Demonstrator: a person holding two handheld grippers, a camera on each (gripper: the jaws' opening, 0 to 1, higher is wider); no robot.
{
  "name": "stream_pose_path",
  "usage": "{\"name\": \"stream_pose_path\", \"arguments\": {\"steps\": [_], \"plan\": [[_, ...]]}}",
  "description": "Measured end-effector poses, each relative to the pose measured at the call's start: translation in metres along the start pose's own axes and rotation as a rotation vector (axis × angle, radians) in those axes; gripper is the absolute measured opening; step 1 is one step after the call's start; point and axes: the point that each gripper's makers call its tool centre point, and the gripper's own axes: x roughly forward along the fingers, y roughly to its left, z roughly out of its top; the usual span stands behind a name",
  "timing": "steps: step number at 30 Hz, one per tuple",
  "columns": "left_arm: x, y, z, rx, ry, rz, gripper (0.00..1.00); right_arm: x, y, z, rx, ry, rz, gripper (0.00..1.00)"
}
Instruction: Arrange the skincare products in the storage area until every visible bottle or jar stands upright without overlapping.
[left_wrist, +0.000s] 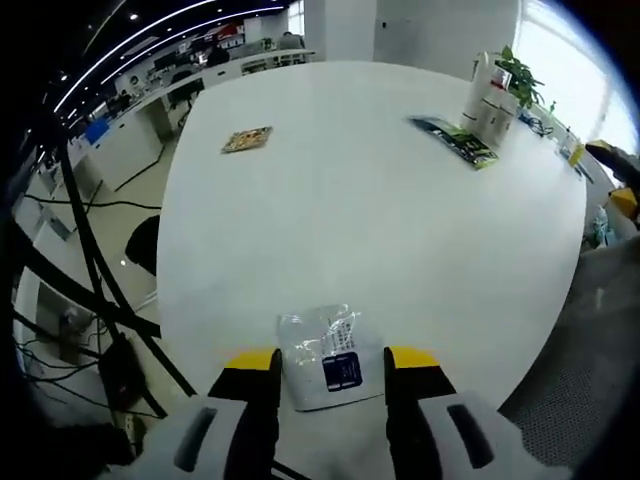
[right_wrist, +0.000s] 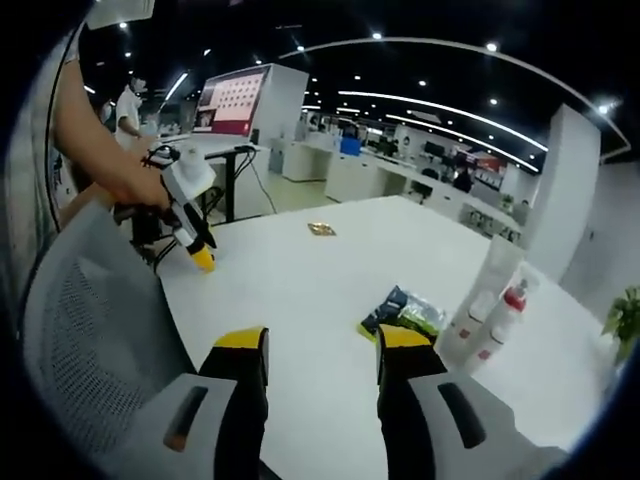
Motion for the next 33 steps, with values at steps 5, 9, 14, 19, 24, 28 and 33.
{"name": "stream_pose_path", "arguments": {"steps": [5, 9, 14, 19, 24, 28, 33], "plan": [[0.0, -0.001, 0.0, 0.001, 0.0, -0.002, 0.42, 0.0, 0.001, 0.0, -0.008, -0.001, 0.002, 0.41], [-0.004, -0.007, 0.005, -0.018, -0.02, -0.046, 0.2, -0.001, 0.0, 0.001, -0.006, -0.003, -0.001, 0.41], [-0.006, -0.011, 0.007, -0.011, -0.014, -0.055, 0.09, 0.0, 0.002, 0.0, -0.009, -0.002, 0.004, 0.41], [-0.004, -0.012, 0.006, -0.061, -0.036, -0.057, 0.25, -0.001, 0.002, 0.0, -0.014, 0.0, 0.004, 0.41], [-0.009, -0.023, 0.015, -0.062, -0.087, -0.107, 0.46, -0.001, 0.002, 0.0, -0.014, -0.001, 0.005, 0.41], [-0.005, -0.025, 0.009, -0.049, -0.059, -0.119, 0.65, 0.0, 0.003, 0.0, -0.018, 0.0, 0.009, 0.41], [-0.003, -0.031, -0.004, 0.065, -0.001, -0.104, 0.63, -0.001, 0.004, 0.0, -0.021, 0.002, 0.01, 0.41]]}}
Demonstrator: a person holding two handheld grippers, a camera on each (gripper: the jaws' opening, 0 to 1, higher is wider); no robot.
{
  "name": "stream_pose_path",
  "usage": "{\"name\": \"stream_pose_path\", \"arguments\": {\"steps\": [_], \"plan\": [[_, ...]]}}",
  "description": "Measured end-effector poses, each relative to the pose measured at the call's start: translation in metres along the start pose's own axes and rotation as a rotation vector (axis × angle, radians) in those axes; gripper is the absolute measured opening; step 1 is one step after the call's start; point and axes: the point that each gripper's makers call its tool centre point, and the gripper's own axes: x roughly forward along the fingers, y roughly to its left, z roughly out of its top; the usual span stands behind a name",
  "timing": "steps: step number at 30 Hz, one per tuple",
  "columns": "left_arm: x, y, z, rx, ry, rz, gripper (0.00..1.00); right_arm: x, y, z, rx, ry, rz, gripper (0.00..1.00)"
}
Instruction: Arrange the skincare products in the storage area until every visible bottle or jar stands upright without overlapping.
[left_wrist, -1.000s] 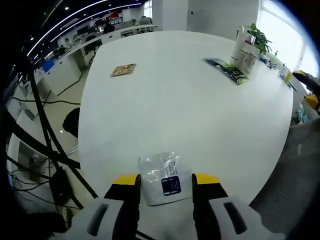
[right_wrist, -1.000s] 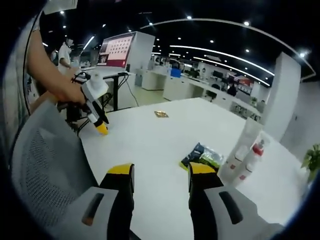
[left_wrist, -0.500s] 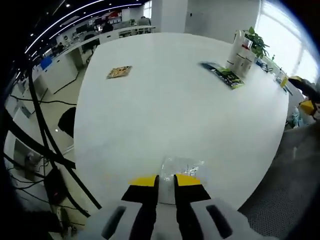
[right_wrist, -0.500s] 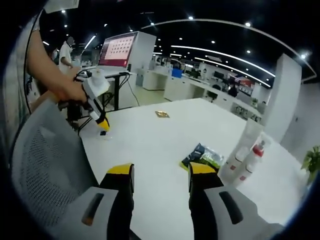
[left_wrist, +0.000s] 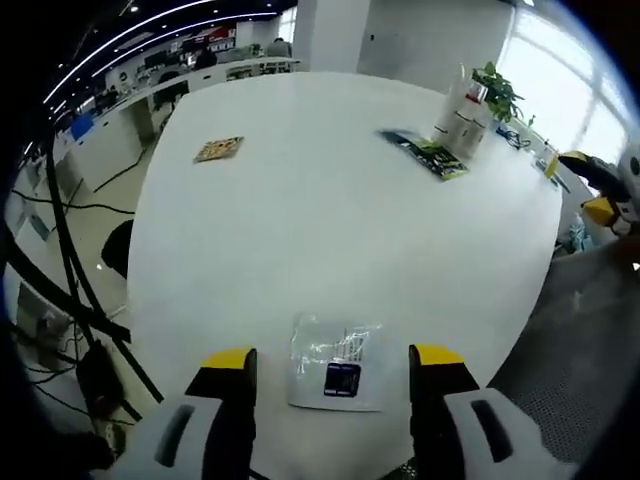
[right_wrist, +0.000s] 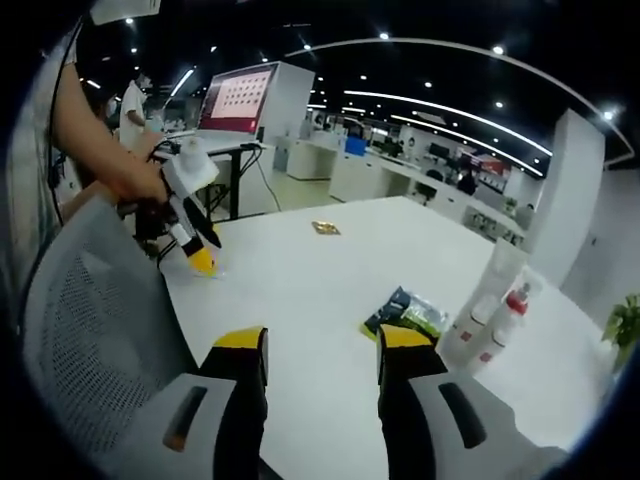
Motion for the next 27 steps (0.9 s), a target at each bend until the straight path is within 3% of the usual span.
{"name": "stream_pose_path", "arguments": {"steps": [1, 3, 4, 7, 23, 27], "plan": [[0.001, -0.001, -0.003, 0.025, 0.016, 0.004, 0.61, 0.0, 0.0, 0.0, 0.0, 0.001, 0.0, 0.41], [0.001, 0.003, -0.007, 0.157, 0.05, 0.055, 0.58, 0.0, 0.0, -0.001, -0.002, 0.003, 0.001, 0.41], [0.004, -0.006, 0.0, 0.134, 0.012, 0.015, 0.54, 0.0, 0.0, -0.001, -0.002, 0.003, 0.001, 0.41], [0.003, -0.014, -0.002, 0.156, 0.026, -0.001, 0.41, 0.0, 0.001, -0.001, -0.007, 0.003, 0.005, 0.41], [0.0, -0.018, -0.006, 0.146, 0.05, -0.004, 0.4, 0.001, 0.003, -0.002, -0.019, 0.011, 0.012, 0.42], [-0.006, -0.022, -0.001, 0.129, 0.024, -0.011, 0.4, 0.002, 0.005, -0.003, -0.028, 0.02, 0.018, 0.42]]}}
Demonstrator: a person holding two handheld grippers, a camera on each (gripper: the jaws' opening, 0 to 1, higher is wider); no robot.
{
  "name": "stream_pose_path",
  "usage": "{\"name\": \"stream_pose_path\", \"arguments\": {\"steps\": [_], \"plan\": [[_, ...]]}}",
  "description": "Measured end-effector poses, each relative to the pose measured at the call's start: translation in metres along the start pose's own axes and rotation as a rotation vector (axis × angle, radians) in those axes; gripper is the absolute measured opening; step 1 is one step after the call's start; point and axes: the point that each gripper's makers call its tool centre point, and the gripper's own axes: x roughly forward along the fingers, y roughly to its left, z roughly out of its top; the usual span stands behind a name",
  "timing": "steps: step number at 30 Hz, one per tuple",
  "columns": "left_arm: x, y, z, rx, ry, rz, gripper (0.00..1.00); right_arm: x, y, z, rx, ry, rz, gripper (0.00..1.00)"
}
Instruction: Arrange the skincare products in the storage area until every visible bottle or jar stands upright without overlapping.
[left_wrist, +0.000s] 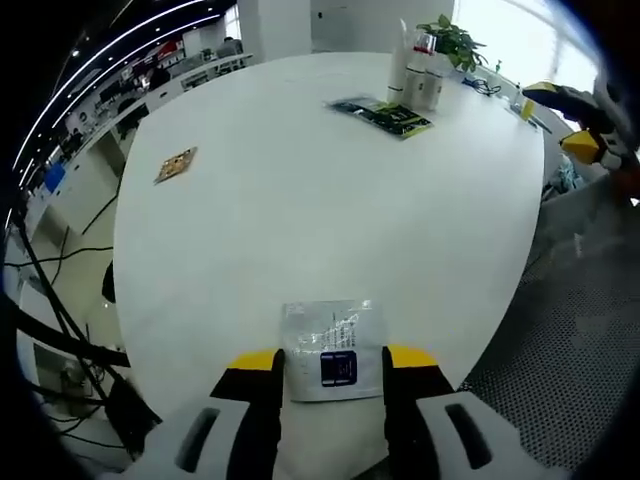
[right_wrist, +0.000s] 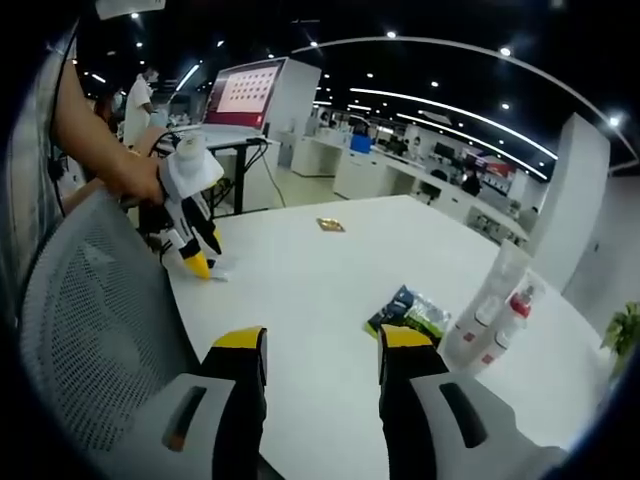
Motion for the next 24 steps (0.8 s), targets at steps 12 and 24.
{"name": "stream_pose_path", "arguments": {"steps": [12, 24], "plan": [[-0.047, -0.038, 0.04, 0.016, -0.153, 0.023, 0.4, 0.002, 0.016, 0.004, 0.005, -0.001, 0.093, 0.43], [-0.069, -0.097, 0.057, 0.11, -0.218, 0.027, 0.4, -0.002, 0.027, 0.012, 0.049, -0.044, 0.157, 0.46]]}}
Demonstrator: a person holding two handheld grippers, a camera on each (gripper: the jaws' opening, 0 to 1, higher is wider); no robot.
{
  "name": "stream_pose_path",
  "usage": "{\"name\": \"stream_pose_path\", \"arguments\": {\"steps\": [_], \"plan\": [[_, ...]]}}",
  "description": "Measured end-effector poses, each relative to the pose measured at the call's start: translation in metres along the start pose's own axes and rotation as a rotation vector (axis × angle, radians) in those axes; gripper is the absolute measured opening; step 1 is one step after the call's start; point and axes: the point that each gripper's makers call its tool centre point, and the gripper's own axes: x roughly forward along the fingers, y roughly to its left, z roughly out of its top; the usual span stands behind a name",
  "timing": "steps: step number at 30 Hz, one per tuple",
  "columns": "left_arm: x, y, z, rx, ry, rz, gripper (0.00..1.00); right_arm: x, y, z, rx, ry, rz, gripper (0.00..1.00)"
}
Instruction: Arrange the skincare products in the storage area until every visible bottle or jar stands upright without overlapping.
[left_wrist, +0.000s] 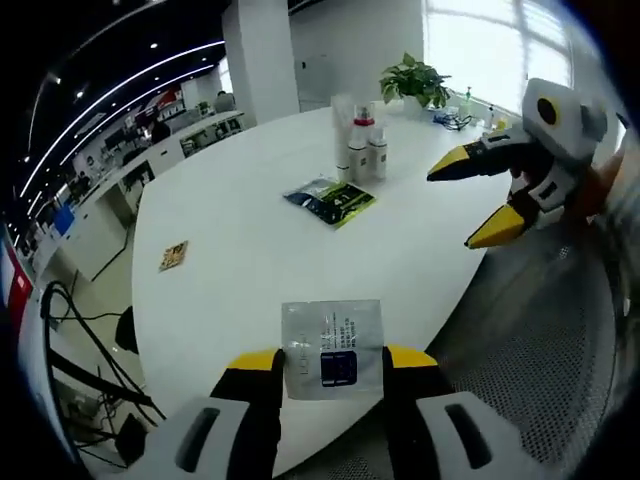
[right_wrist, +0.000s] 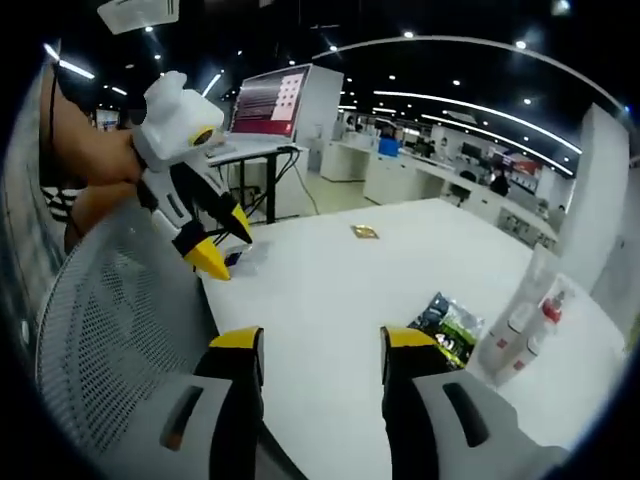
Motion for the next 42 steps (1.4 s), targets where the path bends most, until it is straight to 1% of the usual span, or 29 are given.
{"name": "stream_pose_path", "arguments": {"steps": [2, 3, 5, 7, 9, 11, 14, 16, 18, 20, 22, 23, 26, 27, 28, 29, 30, 32, 33, 34, 35, 36, 37, 39, 40, 42], "plan": [[0.003, -0.006, 0.002, 0.024, -0.003, 0.0, 0.4, 0.0, 0.0, 0.001, 0.02, -0.012, 0.01, 0.47], [0.005, -0.009, 0.005, 0.041, -0.015, 0.006, 0.4, 0.0, 0.001, 0.001, 0.028, -0.012, 0.015, 0.47], [0.008, -0.013, 0.008, 0.049, -0.028, 0.012, 0.4, 0.002, 0.005, 0.0, 0.05, -0.004, 0.04, 0.48], [0.012, -0.017, 0.011, 0.061, -0.047, 0.019, 0.4, 0.003, 0.008, 0.002, 0.051, -0.018, 0.055, 0.5], [0.016, -0.02, 0.012, 0.074, -0.057, 0.032, 0.4, 0.004, 0.012, -0.001, 0.055, -0.003, 0.071, 0.52], [0.018, -0.023, 0.013, 0.078, -0.062, 0.039, 0.4, 0.004, 0.012, -0.002, 0.046, 0.002, 0.073, 0.52], [0.017, -0.028, 0.018, 0.087, -0.089, 0.045, 0.4, 0.002, 0.008, -0.006, 0.046, 0.015, 0.059, 0.52], [0.019, -0.029, 0.019, 0.089, -0.11, 0.056, 0.4, 0.002, 0.003, -0.006, 0.068, 0.01, 0.051, 0.52], [0.021, -0.03, 0.016, 0.087, -0.11, 0.056, 0.4, 0.004, 0.003, -0.006, 0.09, 0.008, 0.059, 0.51], [0.022, -0.03, 0.014, 0.107, -0.103, 0.057, 0.4, 0.005, 0.005, -0.01, 0.107, 0.026, 0.074, 0.51], [0.021, -0.029, 0.015, 0.109, -0.109, 0.058, 0.4, 0.004, 0.005, -0.01, 0.132, 0.027, 0.081, 0.52], [0.021, -0.029, 0.016, 0.097, -0.115, 0.059, 0.4, 0.005, 0.004, -0.01, 0.137, 0.026, 0.081, 0.52], [0.022, -0.031, 0.015, 0.109, -0.117, 0.068, 0.4, 0.008, 0.007, -0.016, 0.215, 0.049, 0.113, 0.52], [0.023, -0.033, 0.014, 0.121, -0.117, 0.066, 0.4, 0.011, 0.01, -0.022, 0.287, 0.076, 0.14, 0.52], [0.024, -0.034, 0.014, 0.13, -0.117, 0.066, 0.4, 0.013, 0.01, -0.025, 0.33, 0.092, 0.153, 0.53], [0.025, -0.036, 0.013, 0.14, -0.111, 0.065, 0.4, 0.016, 0.013, -0.032, 0.409, 0.12, 0.188, 0.54], [0.027, -0.039, 0.012, 0.155, -0.104, 0.058, 0.4, 0.018, 0.013, -0.036, 0.442, 0.133, 0.194, 0.54], [0.03, -0.043, 0.011, 0.197, -0.092, 0.051, 0.4, 0.025, 0.006, -0.038, 0.49, 0.118, 0.185, 0.54], [0.031, -0.045, 0.011, 0.218, -0.09, 0.049, 0.4, 0.027, 0.003, -0.035, 0.54, 0.089, 0.182, 0.54], [0.032, -0.046, 0.011, 0.226, -0.089, 0.047, 0.4, 0.029, 0.004, -0.036, 0.591, 0.087, 0.184, 0.55], [0.033, -0.048, 0.011, 0.23, -0.087, 0.044, 0.4, 0.029, 0.007, -0.039, 0.617, 0.102, 0.199, 0.56], [0.033, -0.048, 0.011, 0.235, -0.087, 0.041, 0.4, 0.029, 0.009, -0.042, 0.624, 0.111, 0.213, 0.57], [0.033, -0.048, 0.011, 0.24, -0.086, 0.039, 0.4, 0.029, 0.011, -0.043, 0.623, 0.118, 0.229, 0.57], [0.034, -0.05, 0.011, 0.25, -0.083, 0.034, 0.4, 0.03, 0.019, -0.045, 0.665, 0.127, 0.279, 0.56], [0.035, -0.051, 0.011, 0.255, -0.083, 0.028, 0.4, 0.03, 0.024, -0.046, 0.702, 0.137, 0.303, 0.55], [0.034, -0.054, 0.012, 0.282, -0.089, 0.022, 0.4, 0.031, 0.028, -0.041, 0.738, 0.122, 0.336, 0.5]]}}
